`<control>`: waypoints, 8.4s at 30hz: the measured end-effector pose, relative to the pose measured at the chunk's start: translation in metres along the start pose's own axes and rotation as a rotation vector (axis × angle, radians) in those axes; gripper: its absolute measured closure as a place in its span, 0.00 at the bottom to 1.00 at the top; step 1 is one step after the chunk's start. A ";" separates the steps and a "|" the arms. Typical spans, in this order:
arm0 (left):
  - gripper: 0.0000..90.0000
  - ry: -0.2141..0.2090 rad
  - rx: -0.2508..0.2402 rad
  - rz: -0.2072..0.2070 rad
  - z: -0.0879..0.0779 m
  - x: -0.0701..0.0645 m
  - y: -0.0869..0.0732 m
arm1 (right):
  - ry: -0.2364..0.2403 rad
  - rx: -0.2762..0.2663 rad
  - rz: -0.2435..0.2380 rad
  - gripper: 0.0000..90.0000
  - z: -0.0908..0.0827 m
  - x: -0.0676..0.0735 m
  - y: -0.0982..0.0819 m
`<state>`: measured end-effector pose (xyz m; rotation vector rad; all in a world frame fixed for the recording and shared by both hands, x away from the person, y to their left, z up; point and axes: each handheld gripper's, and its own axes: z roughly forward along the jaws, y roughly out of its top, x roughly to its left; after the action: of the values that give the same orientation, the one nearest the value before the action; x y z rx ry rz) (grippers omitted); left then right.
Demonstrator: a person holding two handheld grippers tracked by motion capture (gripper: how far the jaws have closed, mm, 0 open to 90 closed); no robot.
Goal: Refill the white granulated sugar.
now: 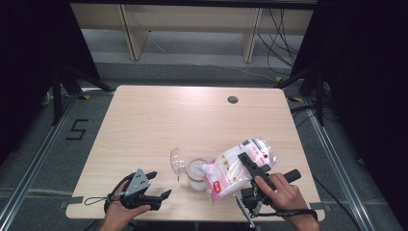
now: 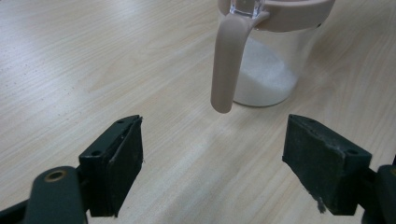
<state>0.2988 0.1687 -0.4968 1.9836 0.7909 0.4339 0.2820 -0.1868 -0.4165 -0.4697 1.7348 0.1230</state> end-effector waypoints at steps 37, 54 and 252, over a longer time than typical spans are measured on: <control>0.22 -0.003 -0.001 0.009 0.000 0.001 0.000 | 0.004 -0.010 -0.017 0.71 -0.001 -0.003 0.005; 0.22 -0.002 0.000 0.001 0.000 0.000 0.000 | 0.002 0.001 -0.022 0.72 -0.001 -0.003 -0.001; 0.22 -0.002 0.000 0.036 0.000 0.002 0.001 | 0.029 -0.015 0.036 0.77 -0.003 0.002 -0.004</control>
<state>0.3005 0.1695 -0.4959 2.0009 0.7547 0.4535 0.2806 -0.1917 -0.4166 -0.4531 1.7721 0.1556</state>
